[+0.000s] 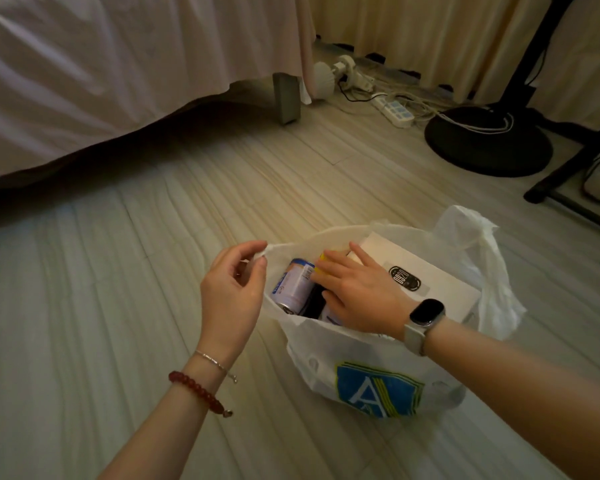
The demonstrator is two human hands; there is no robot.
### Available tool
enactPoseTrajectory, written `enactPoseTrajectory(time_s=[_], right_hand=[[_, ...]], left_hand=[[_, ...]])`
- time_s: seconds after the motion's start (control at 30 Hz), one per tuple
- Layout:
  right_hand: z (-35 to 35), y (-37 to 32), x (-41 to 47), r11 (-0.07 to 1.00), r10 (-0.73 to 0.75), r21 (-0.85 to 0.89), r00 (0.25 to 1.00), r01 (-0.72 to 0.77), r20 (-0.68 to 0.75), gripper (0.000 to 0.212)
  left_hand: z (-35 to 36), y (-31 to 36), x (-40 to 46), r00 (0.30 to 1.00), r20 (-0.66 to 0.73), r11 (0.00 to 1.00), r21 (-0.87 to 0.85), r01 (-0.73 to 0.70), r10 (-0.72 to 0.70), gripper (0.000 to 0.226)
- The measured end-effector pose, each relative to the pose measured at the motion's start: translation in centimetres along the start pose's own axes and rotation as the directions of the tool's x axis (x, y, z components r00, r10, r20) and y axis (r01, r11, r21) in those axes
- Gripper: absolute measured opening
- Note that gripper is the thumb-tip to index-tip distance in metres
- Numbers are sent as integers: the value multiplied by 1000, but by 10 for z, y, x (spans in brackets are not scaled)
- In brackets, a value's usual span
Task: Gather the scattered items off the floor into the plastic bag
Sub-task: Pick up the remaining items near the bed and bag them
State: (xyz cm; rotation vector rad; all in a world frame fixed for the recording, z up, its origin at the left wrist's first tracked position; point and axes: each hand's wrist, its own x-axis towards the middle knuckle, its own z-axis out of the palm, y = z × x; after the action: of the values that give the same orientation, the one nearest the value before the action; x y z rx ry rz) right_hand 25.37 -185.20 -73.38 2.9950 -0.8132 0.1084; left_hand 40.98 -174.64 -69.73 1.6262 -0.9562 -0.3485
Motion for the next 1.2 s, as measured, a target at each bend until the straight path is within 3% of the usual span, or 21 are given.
enactPoseTrajectory(time_s=[0.17, 0.3, 0.6, 0.73, 0.83, 0.9, 1.03, 1.13, 1.2], right_hand=[[-2, 15, -9, 984, 51, 165, 993, -69, 108, 42], [3, 16, -19, 988, 20, 155, 999, -28, 49, 42], [-5, 19, -28, 958, 72, 261, 979, -121, 188, 40], [-19, 20, -24, 905, 152, 397, 988, -154, 37, 38], [-31, 27, -20, 868, 261, 463, 959, -182, -111, 44], [-34, 34, -13, 892, 260, 389, 965, -228, -32, 54], [-22, 44, 11, 929, 256, 213, 941, -303, 221, 61], [-22, 52, 29, 927, 293, 135, 899, -351, 325, 43], [-30, 53, 34, 945, 283, 87, 923, -314, 260, 27]], left_hand=[[3, -15, 3, 999, 49, 994, 112, 0, -6, 21], [8, -32, 0, 995, 88, 980, 197, 34, -52, 21], [6, -40, -3, 984, -1, 981, 71, 179, -180, 16], [2, 15, 18, 995, -100, 991, -129, -27, 14, 28], [17, 57, 14, 979, 41, 969, -157, -191, 200, 34], [22, 63, 7, 973, 65, 967, -147, -209, 221, 34], [9, 53, 6, 994, -9, 970, -217, -108, 109, 34], [5, 52, 8, 999, -50, 970, -242, -31, 19, 34], [1, 54, 9, 997, -81, 964, -264, -4, -18, 33]])
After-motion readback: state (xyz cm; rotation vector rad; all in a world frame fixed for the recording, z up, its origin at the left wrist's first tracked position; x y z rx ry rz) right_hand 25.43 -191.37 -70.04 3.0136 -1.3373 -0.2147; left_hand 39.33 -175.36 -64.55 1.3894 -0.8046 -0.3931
